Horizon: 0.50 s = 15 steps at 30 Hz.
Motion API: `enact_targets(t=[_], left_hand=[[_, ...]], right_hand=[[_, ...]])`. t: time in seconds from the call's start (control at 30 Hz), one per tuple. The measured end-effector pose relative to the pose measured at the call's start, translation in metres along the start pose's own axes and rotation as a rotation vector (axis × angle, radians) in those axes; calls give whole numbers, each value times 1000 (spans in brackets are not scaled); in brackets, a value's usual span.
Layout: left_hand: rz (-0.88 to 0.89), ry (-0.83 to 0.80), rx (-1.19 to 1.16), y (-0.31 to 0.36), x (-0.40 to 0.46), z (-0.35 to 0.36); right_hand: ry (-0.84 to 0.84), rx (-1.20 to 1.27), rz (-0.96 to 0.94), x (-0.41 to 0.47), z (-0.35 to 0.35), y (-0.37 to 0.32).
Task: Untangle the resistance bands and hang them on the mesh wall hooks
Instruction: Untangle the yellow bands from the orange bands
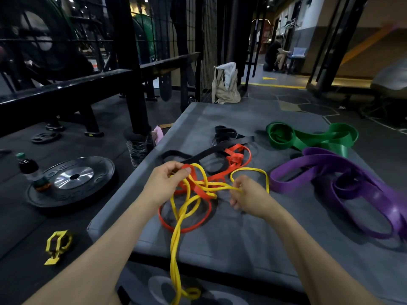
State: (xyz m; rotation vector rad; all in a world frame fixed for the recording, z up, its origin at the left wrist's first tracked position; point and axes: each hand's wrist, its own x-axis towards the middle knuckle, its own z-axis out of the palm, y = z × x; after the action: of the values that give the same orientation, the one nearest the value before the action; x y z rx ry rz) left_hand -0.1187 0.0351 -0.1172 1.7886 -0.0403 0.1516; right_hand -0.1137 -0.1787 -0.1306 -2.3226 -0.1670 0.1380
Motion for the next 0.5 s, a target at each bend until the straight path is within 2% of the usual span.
enact_targets(t=[0.1,0.23,0.37,0.43,0.5], left_hand=[[25,-86,-133,6,-3,6],[91,-183,-192,8,-4,11],[103,-236,-184,7,-3,10],[118,-250,-179,6,-2,10],[118,-282,-214,5,-2,9]], right_hand=[[119,77,-94,2,-7,-3],[18,52,-213,-4,-3,-12],[-32,193,-224,-4,4,-17],[-56,92,-245,-3,7,-16],[-55,-124,-257,-2,9,-13]])
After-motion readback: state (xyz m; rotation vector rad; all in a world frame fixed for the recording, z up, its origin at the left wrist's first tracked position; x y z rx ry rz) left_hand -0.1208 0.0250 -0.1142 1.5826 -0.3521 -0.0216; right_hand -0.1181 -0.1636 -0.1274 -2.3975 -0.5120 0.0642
